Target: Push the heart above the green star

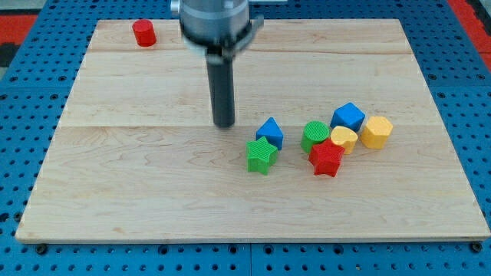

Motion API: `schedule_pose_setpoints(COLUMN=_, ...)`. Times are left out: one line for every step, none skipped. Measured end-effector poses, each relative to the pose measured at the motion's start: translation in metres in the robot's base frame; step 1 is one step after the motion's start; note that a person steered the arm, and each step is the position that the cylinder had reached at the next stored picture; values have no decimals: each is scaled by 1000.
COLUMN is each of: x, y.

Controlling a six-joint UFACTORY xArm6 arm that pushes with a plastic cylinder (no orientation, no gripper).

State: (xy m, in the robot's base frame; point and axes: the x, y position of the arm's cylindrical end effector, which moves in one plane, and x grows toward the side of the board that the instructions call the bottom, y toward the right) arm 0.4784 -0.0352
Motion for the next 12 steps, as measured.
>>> schedule_pose_setpoints(x=40, y=-41)
schedule_pose_setpoints(x=83, y=38)
schedule_pose_setpoints(x=90, y=73)
schedule_pose_setpoints(x=73, y=180)
schedule_pose_setpoints(x=38, y=169)
schedule_pose_setpoints(x=15, y=155)
schedule_pose_setpoints(x=26, y=165)
schedule_pose_setpoints(x=44, y=193)
schedule_pose_setpoints(x=21, y=187)
schedule_pose_setpoints(x=-20, y=175)
schedule_pose_setpoints(x=-72, y=151)
schedule_pose_setpoints(x=-57, y=115)
